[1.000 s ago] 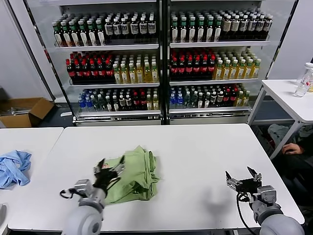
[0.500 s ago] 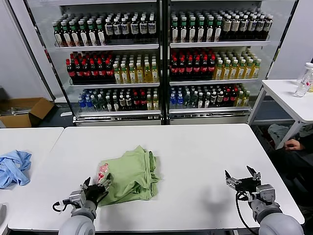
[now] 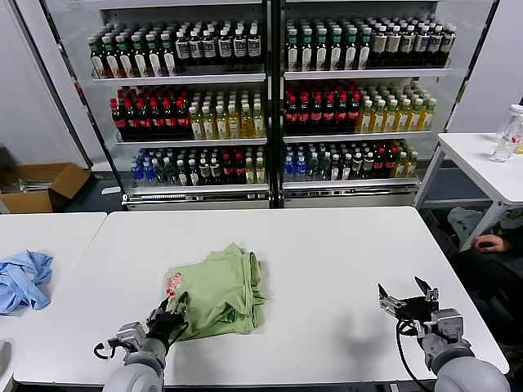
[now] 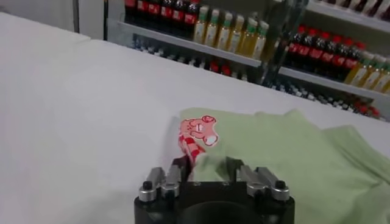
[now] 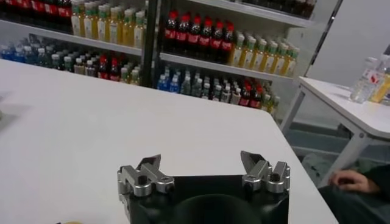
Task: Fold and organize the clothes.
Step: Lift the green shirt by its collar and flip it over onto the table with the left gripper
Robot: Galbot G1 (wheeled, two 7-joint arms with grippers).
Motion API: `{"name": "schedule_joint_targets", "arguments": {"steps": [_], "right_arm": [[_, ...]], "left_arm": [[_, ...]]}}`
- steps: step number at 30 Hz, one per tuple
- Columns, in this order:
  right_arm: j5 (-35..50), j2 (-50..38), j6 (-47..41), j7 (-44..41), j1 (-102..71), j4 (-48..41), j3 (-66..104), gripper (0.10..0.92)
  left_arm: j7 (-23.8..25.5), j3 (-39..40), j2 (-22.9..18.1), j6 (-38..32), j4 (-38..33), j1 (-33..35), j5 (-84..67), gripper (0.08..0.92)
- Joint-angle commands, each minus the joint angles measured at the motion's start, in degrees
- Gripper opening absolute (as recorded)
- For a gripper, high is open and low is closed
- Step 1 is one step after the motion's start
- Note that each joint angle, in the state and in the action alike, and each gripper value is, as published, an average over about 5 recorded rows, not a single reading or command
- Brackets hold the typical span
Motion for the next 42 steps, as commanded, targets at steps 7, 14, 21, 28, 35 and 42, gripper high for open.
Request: {"name": "schedule_joint_targets", "arguments": {"steps": [7,14,21,28,35,42], "right_arm": [[0.12,-0.08,0.14,-0.03,-1.41,0.87,1.09,0.823],[0.34,-0.04,0.17,-0.03,-2.33,1.42,2.0,0.823],[0.81,0.03,0.26,-0.09,-2.92,1.72,2.94,0.823],[1.37,-0.08,0.49,-0.19,-2.8,1.75,3.43,0.823],[1.11,0.66,0.46,-0.15,-3.07,2.5,3.11,0.823],[0.82,1.31,0.72,-0.31,-3.98,2.72,3.64,0.823]], "left_arm": [[2.0,-6.85,-1.71,-1.73,1.43,-1.55,-25.21,0.233],[2.23,-11.79,-2.89,-0.95,1.66,-2.31,-36.1,0.098],[2.02,-23.12,2.12,-0.68,-0.09,-3.12,-38.87,0.098],[3.54,-37.61,18.91,1.51,1.45,-2.73,-41.63,0.098],[1.31,-33.64,24.56,2.45,-8.78,-5.63,-40.87,0.098],[6.3,-0.9,12.78,-0.52,-10.84,-7.32,-8.86,0.098]]}}
